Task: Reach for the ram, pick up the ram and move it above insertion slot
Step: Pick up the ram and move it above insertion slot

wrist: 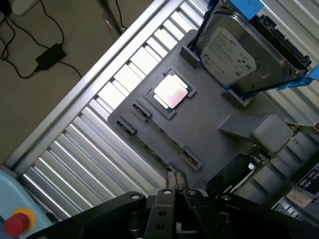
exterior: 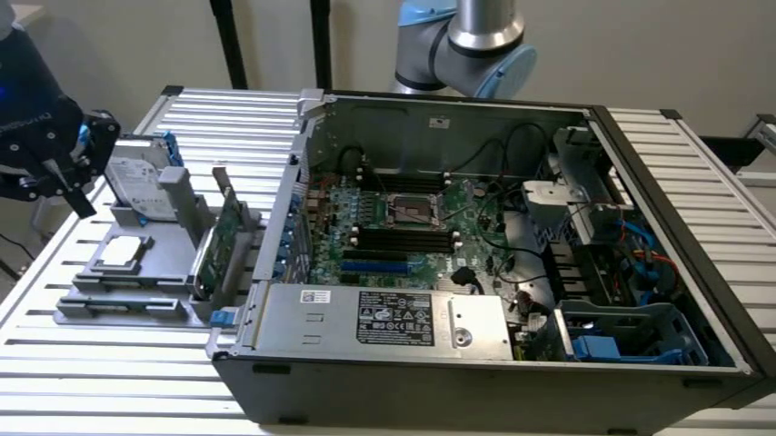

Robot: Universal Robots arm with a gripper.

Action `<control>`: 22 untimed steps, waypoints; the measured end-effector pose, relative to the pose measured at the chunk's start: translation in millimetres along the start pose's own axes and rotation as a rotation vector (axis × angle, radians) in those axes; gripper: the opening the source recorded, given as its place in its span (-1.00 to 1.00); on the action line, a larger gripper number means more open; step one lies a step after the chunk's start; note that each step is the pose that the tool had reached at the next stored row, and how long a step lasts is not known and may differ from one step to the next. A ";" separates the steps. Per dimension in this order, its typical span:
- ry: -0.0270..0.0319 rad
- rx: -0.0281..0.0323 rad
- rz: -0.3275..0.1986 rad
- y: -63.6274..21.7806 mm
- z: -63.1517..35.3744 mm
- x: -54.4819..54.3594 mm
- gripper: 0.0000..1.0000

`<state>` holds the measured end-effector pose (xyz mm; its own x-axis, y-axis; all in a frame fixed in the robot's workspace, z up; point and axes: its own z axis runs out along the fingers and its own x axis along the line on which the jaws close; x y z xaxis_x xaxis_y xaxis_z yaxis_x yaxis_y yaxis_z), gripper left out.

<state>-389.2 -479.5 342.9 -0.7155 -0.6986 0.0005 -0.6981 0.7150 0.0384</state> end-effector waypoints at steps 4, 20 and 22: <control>0.0026 0.0000 -0.072 0.0 0.5 0.0 -0.79; 0.0138 0.0001 -0.364 -0.1 2.4 0.0 -0.79; 0.0152 0.0002 -0.400 -0.1 2.7 0.0 -0.79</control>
<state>-389.2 -479.5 340.3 -0.3869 -0.9221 0.0004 -0.9214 0.3866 0.0384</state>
